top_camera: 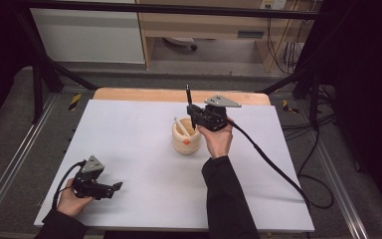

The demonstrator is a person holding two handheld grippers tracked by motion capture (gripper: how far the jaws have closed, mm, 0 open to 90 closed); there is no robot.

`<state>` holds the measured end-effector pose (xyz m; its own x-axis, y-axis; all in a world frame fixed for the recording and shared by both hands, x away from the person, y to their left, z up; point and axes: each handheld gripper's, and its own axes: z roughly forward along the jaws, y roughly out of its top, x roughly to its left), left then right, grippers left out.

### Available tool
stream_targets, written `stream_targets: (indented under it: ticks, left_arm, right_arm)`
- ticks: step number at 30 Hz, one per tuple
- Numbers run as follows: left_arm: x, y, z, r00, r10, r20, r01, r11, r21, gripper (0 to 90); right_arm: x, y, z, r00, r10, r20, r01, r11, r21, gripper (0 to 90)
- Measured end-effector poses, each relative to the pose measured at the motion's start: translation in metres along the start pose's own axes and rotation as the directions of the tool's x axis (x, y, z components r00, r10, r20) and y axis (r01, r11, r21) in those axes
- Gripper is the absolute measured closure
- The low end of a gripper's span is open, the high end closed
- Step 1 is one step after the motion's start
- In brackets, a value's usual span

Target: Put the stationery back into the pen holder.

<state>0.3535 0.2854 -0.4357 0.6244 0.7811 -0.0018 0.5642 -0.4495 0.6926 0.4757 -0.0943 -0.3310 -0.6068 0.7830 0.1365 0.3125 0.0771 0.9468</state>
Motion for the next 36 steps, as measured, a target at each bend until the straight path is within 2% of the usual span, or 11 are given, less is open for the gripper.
stream_targets:
  ticks: [9,16,29,36]
  left_arm:
    - [0.0,0.0,0.001,1.0,-0.005,0.003,0.005,1.0,0.0,8.1]
    - [0.002,-0.001,0.001,1.0,-0.009,0.004,0.009,1.0,0.004,8.1]
    - [0.002,-0.001,0.001,1.0,-0.004,0.003,0.004,1.0,0.006,8.1]
    - [0.001,-0.002,0.002,1.0,-0.008,0.004,0.008,0.9999,0.006,8.0]
  right_arm:
    - [-0.003,-0.018,0.026,0.9998,0.013,-0.015,-0.012,0.999,0.034,79.8]
    - [-0.008,-0.035,0.037,0.9996,0.027,-0.008,-0.026,0.998,0.064,79.7]
    - [-0.013,-0.06,0.038,0.9997,0.026,0.0,-0.026,0.996,0.085,79.5]
    - [-0.012,-0.058,0.034,0.9999,0.015,-0.002,-0.015,0.997,0.077,74.2]
